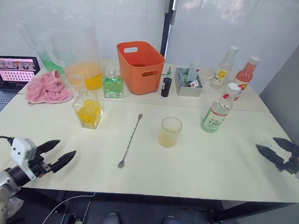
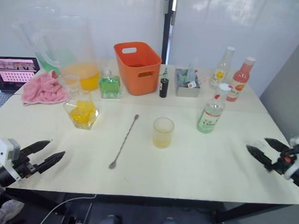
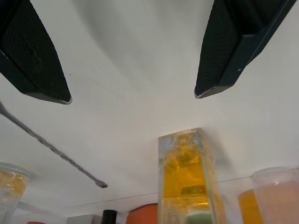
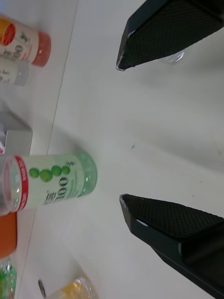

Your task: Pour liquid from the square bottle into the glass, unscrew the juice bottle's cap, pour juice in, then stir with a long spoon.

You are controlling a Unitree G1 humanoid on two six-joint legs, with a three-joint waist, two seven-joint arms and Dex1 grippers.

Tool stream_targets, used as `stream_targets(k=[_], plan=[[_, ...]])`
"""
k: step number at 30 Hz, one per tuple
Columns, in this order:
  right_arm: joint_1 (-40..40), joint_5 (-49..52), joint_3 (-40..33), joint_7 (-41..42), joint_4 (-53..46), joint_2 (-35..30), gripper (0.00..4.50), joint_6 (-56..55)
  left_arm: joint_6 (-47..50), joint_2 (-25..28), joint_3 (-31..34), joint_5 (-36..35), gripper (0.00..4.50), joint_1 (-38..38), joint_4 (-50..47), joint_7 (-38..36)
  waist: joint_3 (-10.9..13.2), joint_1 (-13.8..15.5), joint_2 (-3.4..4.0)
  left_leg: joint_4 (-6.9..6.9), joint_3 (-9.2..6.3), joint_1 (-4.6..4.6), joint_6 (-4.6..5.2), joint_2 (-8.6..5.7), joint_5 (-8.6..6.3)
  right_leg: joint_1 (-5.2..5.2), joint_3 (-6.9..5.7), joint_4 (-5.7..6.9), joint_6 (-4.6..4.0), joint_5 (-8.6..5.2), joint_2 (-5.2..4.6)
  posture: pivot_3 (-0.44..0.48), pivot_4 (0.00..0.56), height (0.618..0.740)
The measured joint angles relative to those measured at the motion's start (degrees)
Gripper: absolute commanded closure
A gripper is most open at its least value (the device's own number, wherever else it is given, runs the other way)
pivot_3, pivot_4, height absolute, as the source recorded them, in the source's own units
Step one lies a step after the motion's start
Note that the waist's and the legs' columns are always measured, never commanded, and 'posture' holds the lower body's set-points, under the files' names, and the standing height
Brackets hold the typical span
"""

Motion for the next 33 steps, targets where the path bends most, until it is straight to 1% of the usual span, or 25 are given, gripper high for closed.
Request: stream_targets(k=[4,9,13,17,21,23,26,29,31,33], plan=[[0.12,-0.71,-0.19,0.05,2.78,-0.01,0.00,-2.16,-1.77,0.78,1.51,0.05,0.04,-1.06,4.39,-0.56,-0.01,-0.02,0.01,-0.01,0.01,0.01,-0.10,0.00,-0.06,-0.01,0.02,0.01,0.01,0.00,0.00,0.000,0.150,0.725],[0.40,-1.18,-0.28,-0.03,3.13,0.00,0.00,-2.80,-1.83,0.85,2.11,-0.57,0.04,-1.73,6.04,-1.64,-0.01,-0.04,0.01,-0.02,0.01,0.02,-0.11,0.00,-0.07,-0.01,0.01,0.03,0.01,0.00,0.00,0.000,0.150,0.725],[1.37,-1.12,-0.43,-0.14,1.32,0.33,0.00,-2.68,-1.95,2.43,2.07,-0.56,0.04,-4.17,7.63,-3.33,-0.01,-0.02,0.01,-0.01,0.02,0.02,-0.12,0.00,-0.07,0.00,0.01,0.03,0.02,-0.01,0.00,0.000,0.150,0.725],[3.44,-0.17,-0.77,-0.36,-2.28,0.76,0.00,-1.21,0.44,3.68,1.12,-2.18,0.04,-5.73,5.32,-5.91,-0.01,0.07,0.02,-0.01,0.03,0.02,-0.13,0.00,-0.08,0.02,0.02,0.02,0.03,-0.01,0.00,0.000,0.150,0.725],[7.08,1.39,-1.44,-1.29,-10.20,2.60,0.00,2.58,6.93,4.39,-3.76,-5.41,0.04,-8.63,-2.74,-7.33,-0.02,0.26,0.01,-0.01,0.02,0.00,-0.14,0.00,-0.08,0.02,0.02,0.04,0.04,-0.01,0.00,0.000,0.150,0.725],[8.47,2.03,-1.38,-1.84,-13.56,3.33,0.00,4.50,8.08,4.88,-5.21,-6.32,0.04,-10.30,-5.32,-7.88,-0.02,0.16,0.02,-0.01,0.03,0.00,-0.13,0.00,-0.08,0.01,0.02,0.05,0.04,-0.01,0.00,0.000,0.150,0.725],[11.09,3.38,-1.58,-3.41,-19.49,4.64,0.00,7.31,9.69,6.30,-6.86,-7.55,0.04,-13.01,-7.72,-9.14,-0.04,-0.12,0.04,-0.04,0.03,0.03,-0.12,0.02,-0.08,-0.01,0.03,0.08,0.04,-0.02,0.01,0.000,0.150,0.725],[14.73,5.78,-1.81,-6.00,-29.06,6.91,0.00,11.42,13.77,7.31,-9.04,-10.55,0.04,-17.55,-9.96,-10.49,-0.05,0.02,0.07,-0.02,0.01,0.03,-0.11,0.02,-0.07,0.02,0.02,0.09,0.05,-0.03,0.02,0.000,0.150,0.725],[15.87,7.42,-1.60,-8.39,-35.17,8.35,0.00,14.02,15.11,7.32,-11.21,-11.52,0.04,-21.00,-10.82,-11.51,-0.05,0.11,0.07,0.01,0.01,0.02,-0.12,0.01,-0.07,0.04,0.02,0.07,0.06,-0.03,0.01,0.000,0.150,0.725],[15.92,8.18,-1.53,-11.43,-38.98,9.47,0.00,16.56,16.32,7.15,-13.10,-11.72,0.04,-23.65,-10.87,-11.66,-0.05,0.15,0.06,0.01,0.00,0.02,-0.10,0.02,-0.06,0.04,0.02,0.06,0.06,-0.02,0.02,0.000,0.150,0.725]])
